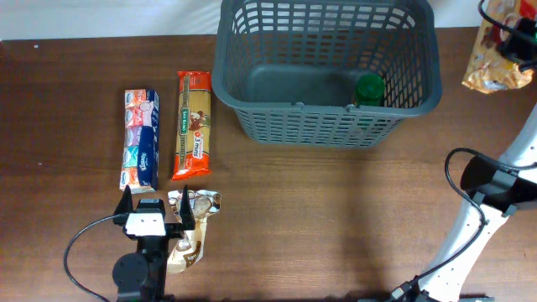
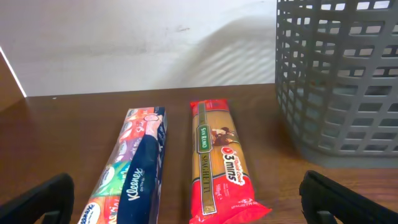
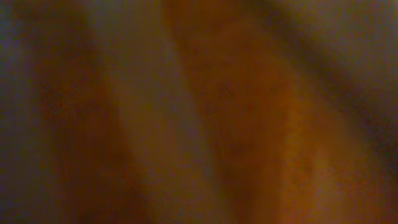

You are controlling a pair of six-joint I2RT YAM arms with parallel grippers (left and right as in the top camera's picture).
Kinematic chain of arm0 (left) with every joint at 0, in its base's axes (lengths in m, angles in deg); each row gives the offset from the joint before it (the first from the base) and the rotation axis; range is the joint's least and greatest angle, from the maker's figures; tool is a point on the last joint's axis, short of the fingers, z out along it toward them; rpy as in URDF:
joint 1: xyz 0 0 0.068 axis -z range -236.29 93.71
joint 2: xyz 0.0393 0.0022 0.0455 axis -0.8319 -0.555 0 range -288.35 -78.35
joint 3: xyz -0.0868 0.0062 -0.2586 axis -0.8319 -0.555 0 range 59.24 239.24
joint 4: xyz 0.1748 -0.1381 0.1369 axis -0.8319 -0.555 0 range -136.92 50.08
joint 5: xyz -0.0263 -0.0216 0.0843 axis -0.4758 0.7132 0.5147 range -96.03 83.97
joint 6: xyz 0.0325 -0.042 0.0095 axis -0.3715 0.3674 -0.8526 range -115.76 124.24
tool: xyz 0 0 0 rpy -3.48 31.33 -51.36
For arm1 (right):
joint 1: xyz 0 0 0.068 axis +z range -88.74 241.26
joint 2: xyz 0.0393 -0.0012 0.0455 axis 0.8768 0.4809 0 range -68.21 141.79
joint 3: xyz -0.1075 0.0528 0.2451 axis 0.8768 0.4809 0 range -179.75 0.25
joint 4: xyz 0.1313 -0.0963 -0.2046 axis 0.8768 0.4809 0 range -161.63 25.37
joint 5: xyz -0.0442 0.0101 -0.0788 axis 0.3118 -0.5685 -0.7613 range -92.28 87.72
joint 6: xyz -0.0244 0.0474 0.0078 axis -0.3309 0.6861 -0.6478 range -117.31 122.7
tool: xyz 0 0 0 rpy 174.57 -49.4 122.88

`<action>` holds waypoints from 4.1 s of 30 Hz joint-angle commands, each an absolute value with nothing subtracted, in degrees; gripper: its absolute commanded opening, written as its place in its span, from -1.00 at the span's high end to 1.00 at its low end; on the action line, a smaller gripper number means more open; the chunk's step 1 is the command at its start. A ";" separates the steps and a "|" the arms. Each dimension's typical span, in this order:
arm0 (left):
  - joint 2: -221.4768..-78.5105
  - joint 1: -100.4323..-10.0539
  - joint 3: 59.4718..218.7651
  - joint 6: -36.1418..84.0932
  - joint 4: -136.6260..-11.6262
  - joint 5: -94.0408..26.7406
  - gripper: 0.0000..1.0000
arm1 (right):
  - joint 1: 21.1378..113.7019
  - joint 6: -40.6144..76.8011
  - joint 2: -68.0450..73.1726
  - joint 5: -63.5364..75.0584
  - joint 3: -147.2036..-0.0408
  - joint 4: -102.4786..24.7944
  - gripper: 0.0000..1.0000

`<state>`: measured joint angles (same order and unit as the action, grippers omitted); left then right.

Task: Pack container
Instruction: 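Close the right gripper on the snack bag and lift it, then carry the snack bag over the basket and lower it inside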

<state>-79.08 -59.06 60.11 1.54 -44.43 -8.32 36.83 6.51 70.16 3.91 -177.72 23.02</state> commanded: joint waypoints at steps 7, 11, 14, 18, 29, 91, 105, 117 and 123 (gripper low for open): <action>-78.64 -59.41 59.73 2.09 -44.50 -7.92 -0.98 | 45.46 15.49 50.75 -0.28 -179.70 20.47 0.92; -78.64 -59.41 59.73 2.09 -44.50 -7.92 -0.98 | 50.03 16.85 46.77 -0.44 -179.70 20.44 0.92; -78.64 -59.41 59.73 2.09 -44.50 -7.90 -0.99 | 54.08 18.57 45.24 -1.53 -179.70 20.53 0.92; -78.64 -59.41 59.73 2.09 -44.50 -7.92 -0.99 | 59.52 21.81 45.33 -4.00 -179.64 20.51 0.92; -78.64 -59.41 59.73 2.09 -44.50 -7.92 -0.98 | 74.88 27.36 47.56 -20.85 -169.56 16.03 0.92; -78.64 -59.41 59.73 2.09 -44.50 -7.92 -0.99 | 77.33 25.24 58.81 -8.92 -140.52 11.07 0.92; -78.64 -59.41 59.73 2.09 -44.50 -7.92 -0.98 | 77.35 25.20 62.38 -8.92 -138.92 10.89 0.92; -78.64 -59.41 59.73 2.09 -44.50 -7.92 -0.99 | 77.35 24.13 64.67 -8.92 -138.85 10.65 0.92; -78.64 -59.41 59.73 2.09 -44.50 -7.92 -0.99 | 77.35 24.10 64.67 -8.92 -138.85 10.65 -0.15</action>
<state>-79.08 -59.06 60.08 1.52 -44.43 -8.32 76.92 24.30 66.03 -8.19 -138.05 11.20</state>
